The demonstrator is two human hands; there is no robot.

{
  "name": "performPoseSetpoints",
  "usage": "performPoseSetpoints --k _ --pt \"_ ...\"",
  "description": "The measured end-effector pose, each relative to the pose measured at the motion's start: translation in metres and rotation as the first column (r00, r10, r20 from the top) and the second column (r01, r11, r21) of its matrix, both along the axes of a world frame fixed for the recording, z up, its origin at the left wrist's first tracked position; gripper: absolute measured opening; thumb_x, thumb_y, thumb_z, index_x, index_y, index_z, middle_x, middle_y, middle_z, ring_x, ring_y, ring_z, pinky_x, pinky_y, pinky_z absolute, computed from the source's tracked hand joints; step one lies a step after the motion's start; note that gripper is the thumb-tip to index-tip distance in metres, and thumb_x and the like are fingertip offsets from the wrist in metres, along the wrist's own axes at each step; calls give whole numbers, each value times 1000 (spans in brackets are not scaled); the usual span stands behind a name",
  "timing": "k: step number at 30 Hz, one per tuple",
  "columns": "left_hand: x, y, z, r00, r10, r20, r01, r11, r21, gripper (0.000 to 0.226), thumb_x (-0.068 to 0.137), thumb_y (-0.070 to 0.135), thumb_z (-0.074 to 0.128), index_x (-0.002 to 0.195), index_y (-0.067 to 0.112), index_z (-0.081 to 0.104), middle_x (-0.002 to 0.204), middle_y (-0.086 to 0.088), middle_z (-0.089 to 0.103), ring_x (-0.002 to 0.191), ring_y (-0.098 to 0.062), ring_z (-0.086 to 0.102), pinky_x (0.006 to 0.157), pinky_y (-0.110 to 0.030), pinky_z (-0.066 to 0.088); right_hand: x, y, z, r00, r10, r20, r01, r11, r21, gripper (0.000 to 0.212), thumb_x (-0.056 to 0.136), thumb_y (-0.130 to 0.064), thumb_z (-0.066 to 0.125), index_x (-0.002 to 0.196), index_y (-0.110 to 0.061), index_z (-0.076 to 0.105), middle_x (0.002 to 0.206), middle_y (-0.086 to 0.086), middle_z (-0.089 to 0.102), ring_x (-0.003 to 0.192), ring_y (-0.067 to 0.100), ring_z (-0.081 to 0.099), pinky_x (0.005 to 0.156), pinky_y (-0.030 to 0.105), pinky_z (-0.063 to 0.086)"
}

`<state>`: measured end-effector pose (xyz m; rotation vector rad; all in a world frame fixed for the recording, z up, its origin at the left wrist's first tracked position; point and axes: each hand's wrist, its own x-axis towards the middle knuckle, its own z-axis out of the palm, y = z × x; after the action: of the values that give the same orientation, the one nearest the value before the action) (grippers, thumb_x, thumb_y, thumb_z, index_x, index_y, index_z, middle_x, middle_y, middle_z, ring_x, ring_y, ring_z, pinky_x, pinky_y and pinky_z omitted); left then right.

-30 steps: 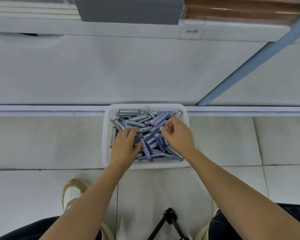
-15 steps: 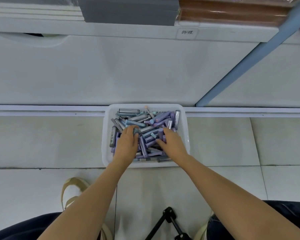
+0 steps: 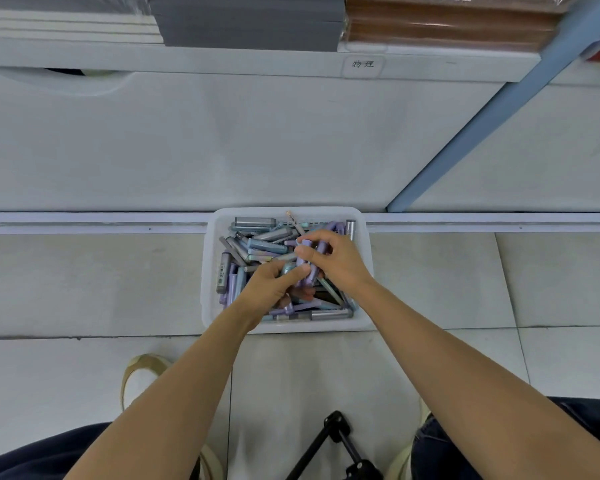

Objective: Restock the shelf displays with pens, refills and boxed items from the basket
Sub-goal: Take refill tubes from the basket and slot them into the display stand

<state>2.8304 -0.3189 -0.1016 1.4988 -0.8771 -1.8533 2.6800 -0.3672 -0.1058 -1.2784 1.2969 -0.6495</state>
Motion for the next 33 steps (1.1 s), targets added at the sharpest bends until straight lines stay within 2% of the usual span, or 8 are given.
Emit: performPoseSetpoints --k 3,6,8,12,18,26,30,33 --pt "-1 1 2 998 -65 -17 66 995 68 39 73 43 73 81 6 65 67 -3 70 71 -18 73 60 -27 47 4 4 -1 994 96 -47 -94 994 60 27 85 -24 73 109 -12 71 109 -1 70 103 14 64 90 24 51" --pt "3 3 -1 997 -81 1 81 991 106 40 72 42 75 80 3 66 69 -9 72 64 -17 71 58 -26 52 0 0 2 983 178 -48 -173 981 92 18 92 -31 64 103 -19 72 91 -9 69 83 0 62 71 12 47" --pt "7 2 -4 997 -62 39 56 990 130 29 82 35 73 77 7 68 74 -12 73 64 -20 71 64 -31 52 -12 -3 0 987 63 -150 -53 996 65 20 97 -31 54 98 -20 70 86 -2 70 76 8 63 62 18 49" --pt "10 3 -8 999 40 7 -40 984 175 22 92 23 65 81 5 69 82 -13 75 65 -21 73 47 -22 53 -43 3 -12 737 -15 -676 -33 998 -58 17 92 -27 61 97 -11 61 91 7 67 82 24 62 71 34 50" --pt "5 7 -17 982 -8 188 -17 991 130 38 86 6 65 49 13 58 54 -7 65 49 -14 64 38 -14 39 -35 31 -31 506 211 -836 -248 964 93 44 85 -28 70 118 -8 48 111 12 62 97 32 62 68 33 43" --pt "7 6 -26 960 94 262 -121 989 88 30 88 9 65 61 6 53 43 -5 55 35 -12 51 37 -16 36 -42 11 -20 693 -47 -719 -72 988 -133 28 99 -28 51 115 -6 57 91 17 66 82 33 62 66 38 48" --pt "5 3 -24 963 100 250 -124 989 84 25 87 10 66 66 2 56 46 -11 59 39 -17 57 44 -22 46 -37 -4 -19 741 -22 -672 -87 988 -127 26 99 -24 48 121 -11 50 85 15 62 79 33 59 63 38 46" --pt "4 0 -24 967 123 224 -146 985 90 26 87 7 66 65 3 54 45 -7 57 44 -18 56 47 -24 49 -31 -13 -22 677 157 -719 -288 956 -62 33 94 -26 53 126 -20 49 82 9 59 80 31 60 59 32 40"
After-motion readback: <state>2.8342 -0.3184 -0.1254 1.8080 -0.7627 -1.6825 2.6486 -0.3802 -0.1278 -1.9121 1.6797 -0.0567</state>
